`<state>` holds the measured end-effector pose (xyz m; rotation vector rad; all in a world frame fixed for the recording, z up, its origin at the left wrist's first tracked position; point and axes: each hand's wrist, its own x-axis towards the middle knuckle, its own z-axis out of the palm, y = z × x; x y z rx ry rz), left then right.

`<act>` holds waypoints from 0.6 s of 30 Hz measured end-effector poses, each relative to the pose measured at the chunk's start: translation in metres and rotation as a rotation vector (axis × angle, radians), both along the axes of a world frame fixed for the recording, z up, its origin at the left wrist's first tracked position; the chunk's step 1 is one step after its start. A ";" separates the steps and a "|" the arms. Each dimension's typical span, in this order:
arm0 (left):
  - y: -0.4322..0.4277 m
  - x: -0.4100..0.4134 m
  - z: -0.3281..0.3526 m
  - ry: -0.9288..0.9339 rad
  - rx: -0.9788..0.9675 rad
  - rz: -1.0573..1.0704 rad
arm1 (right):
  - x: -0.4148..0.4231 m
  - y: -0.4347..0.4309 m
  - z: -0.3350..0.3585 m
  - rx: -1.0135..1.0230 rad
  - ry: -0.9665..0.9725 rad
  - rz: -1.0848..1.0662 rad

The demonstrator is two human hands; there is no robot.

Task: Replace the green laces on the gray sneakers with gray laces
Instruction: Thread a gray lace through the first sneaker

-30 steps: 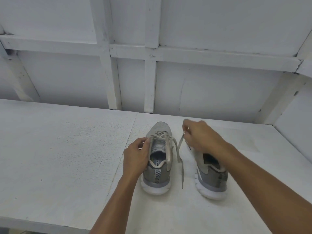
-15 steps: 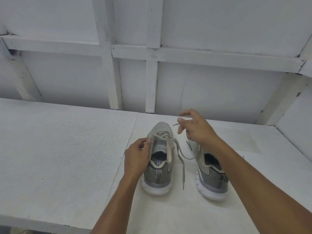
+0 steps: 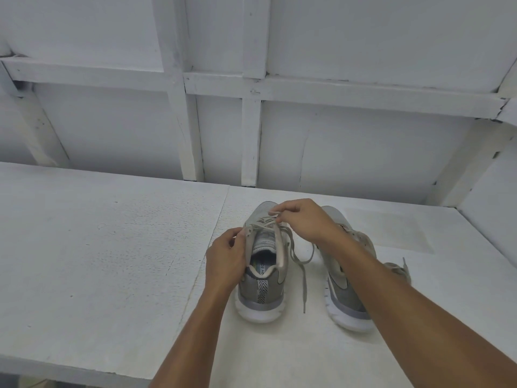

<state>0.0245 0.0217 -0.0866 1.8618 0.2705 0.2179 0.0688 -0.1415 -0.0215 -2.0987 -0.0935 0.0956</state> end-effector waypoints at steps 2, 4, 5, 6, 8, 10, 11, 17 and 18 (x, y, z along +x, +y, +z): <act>0.000 0.000 0.001 0.003 -0.008 0.004 | -0.001 0.004 -0.002 0.003 -0.040 0.023; 0.000 -0.001 0.001 0.008 -0.013 0.007 | -0.002 0.009 -0.003 -0.041 -0.077 0.063; 0.000 -0.001 0.002 0.009 -0.013 0.007 | -0.001 0.013 -0.004 -0.092 -0.096 0.083; 0.000 -0.001 0.002 0.010 -0.015 0.007 | -0.001 0.016 -0.005 -0.156 -0.118 0.099; 0.000 -0.001 0.002 0.015 -0.024 0.011 | -0.001 0.023 -0.009 -0.273 -0.168 0.125; 0.001 -0.001 0.003 0.020 -0.047 0.012 | -0.002 0.029 -0.012 -0.360 -0.209 0.134; 0.001 -0.001 0.004 0.022 -0.064 0.010 | -0.003 0.032 -0.013 -0.403 -0.229 0.134; 0.000 -0.002 0.004 0.019 -0.077 0.012 | -0.007 0.041 -0.017 -0.567 -0.328 0.126; 0.000 -0.002 0.004 0.016 -0.076 0.012 | -0.007 0.042 -0.018 -0.592 -0.334 0.123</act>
